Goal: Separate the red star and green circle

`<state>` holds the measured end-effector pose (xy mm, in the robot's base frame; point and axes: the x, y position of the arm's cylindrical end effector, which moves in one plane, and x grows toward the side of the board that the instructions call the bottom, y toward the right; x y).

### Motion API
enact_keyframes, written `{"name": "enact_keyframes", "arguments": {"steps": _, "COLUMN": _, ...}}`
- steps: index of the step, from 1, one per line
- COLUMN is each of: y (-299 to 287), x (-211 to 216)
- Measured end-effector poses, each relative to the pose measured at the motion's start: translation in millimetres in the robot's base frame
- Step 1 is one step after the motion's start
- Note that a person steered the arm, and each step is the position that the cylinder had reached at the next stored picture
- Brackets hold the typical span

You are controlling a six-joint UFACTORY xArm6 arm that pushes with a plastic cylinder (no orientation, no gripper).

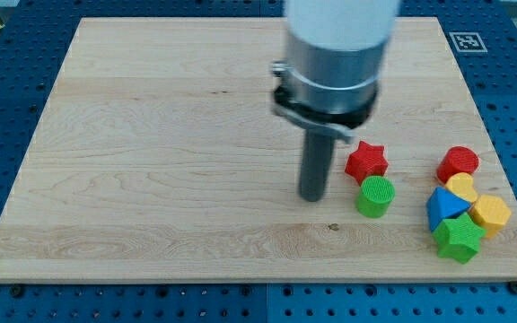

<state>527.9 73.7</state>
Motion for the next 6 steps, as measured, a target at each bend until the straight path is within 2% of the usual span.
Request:
{"name": "enact_keyframes", "arguments": {"steps": 2, "y": 50.9, "x": -2.1}}
{"name": "enact_keyframes", "arguments": {"steps": 6, "y": 47.4, "x": -34.3}}
